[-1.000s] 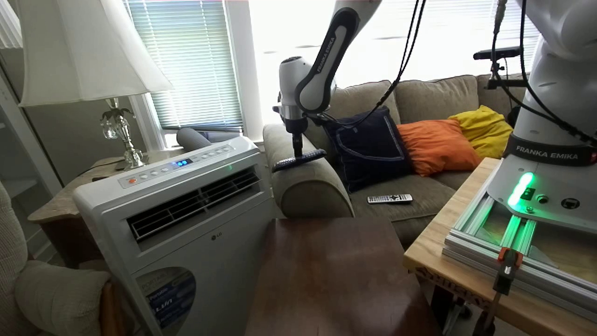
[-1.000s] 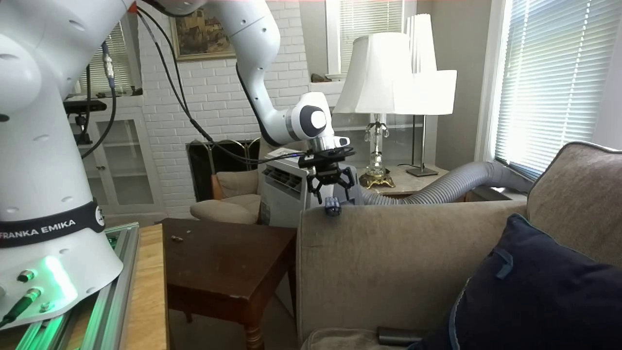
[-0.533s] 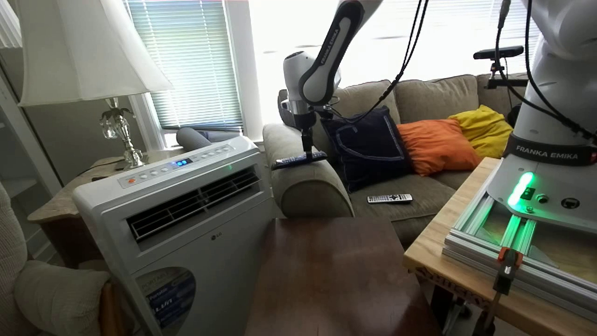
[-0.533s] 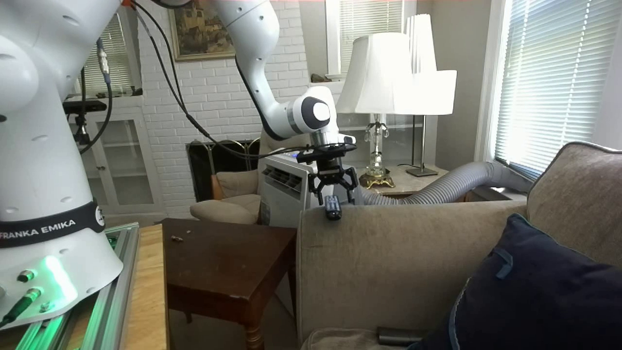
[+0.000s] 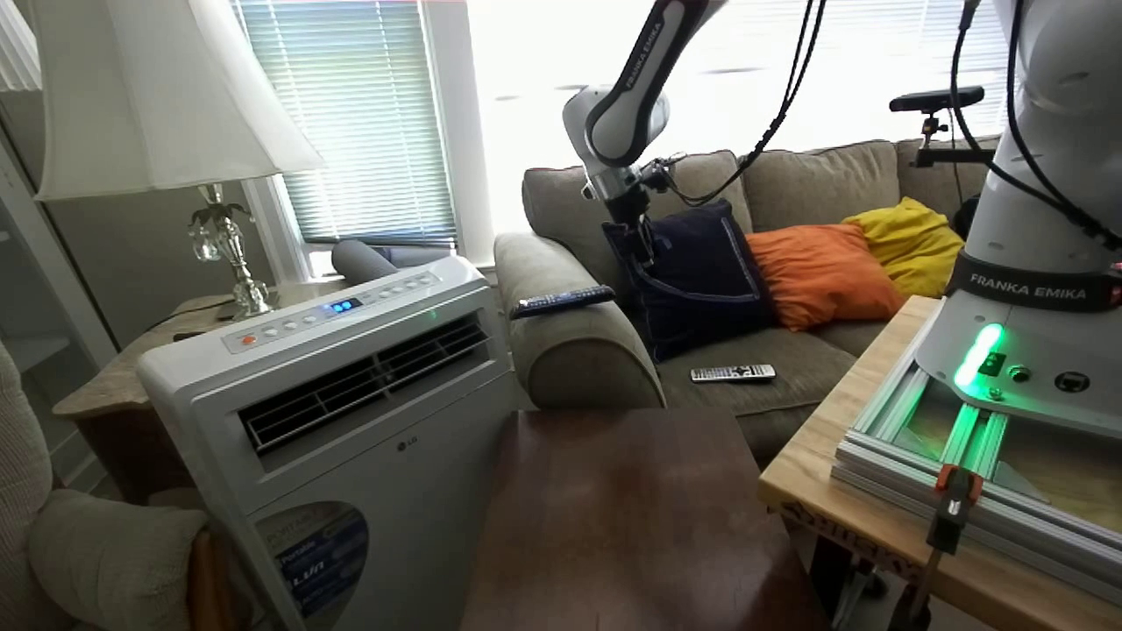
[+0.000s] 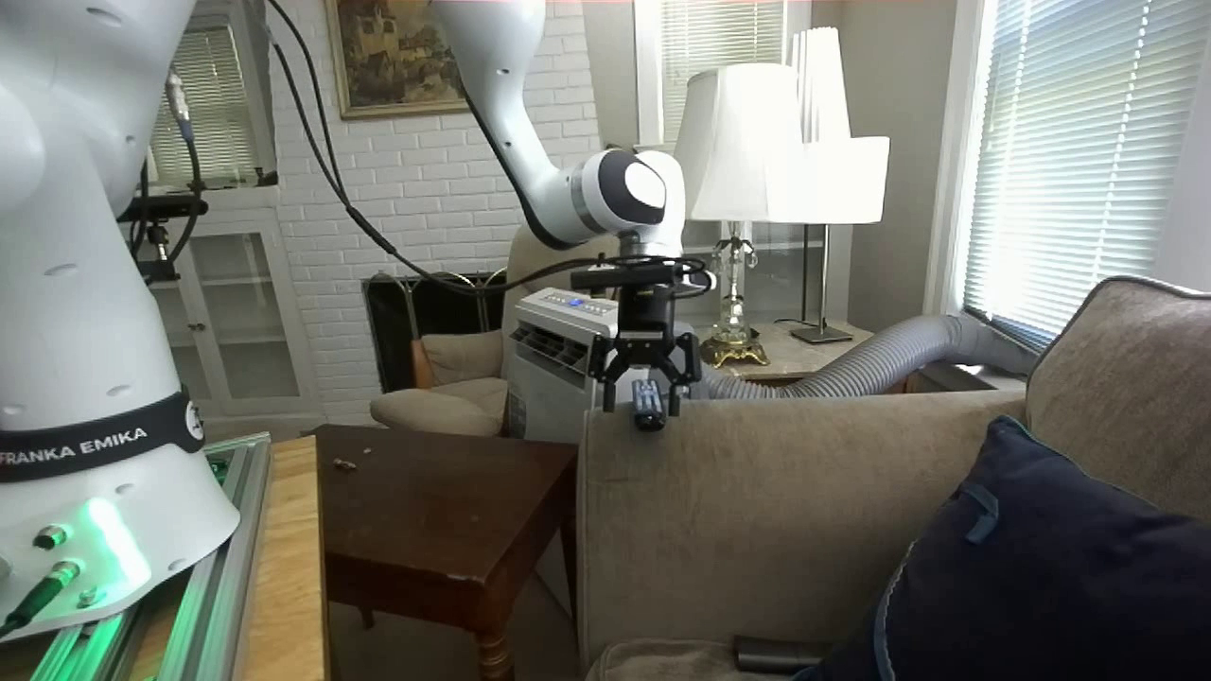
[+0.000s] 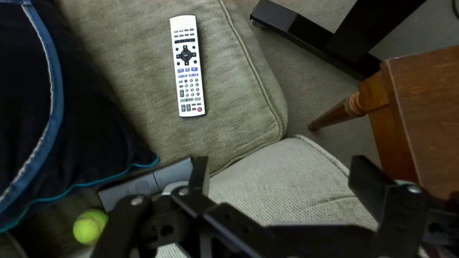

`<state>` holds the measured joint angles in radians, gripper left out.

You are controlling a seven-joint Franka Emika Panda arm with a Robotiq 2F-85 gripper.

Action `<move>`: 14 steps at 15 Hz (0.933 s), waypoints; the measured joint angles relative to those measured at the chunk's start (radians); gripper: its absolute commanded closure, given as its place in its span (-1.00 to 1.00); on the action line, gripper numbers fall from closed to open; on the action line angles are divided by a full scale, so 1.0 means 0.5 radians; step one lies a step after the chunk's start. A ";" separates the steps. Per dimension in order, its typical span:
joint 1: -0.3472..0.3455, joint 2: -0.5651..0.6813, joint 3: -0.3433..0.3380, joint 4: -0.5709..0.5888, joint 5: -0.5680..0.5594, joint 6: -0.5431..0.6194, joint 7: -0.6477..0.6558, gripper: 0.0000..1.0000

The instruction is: Pick the remotes on the seat and put them on the arm of the sofa

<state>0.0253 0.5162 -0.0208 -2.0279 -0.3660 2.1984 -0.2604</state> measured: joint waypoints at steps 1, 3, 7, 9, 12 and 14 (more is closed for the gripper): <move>-0.022 0.021 -0.027 0.000 0.000 0.032 0.055 -1.00; -0.053 0.089 -0.114 0.001 -0.011 0.191 0.190 -1.00; -0.061 0.310 -0.344 0.004 -0.213 0.671 0.401 -1.00; -0.044 0.453 -0.470 0.027 -0.334 0.874 0.458 -1.00; -0.038 0.618 -0.555 0.061 -0.407 1.001 0.425 -1.00; -0.047 0.655 -0.520 0.063 -0.404 0.970 0.336 -1.00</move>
<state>0.0016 0.8435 -0.2807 -1.9962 -0.5681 2.6833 -0.0923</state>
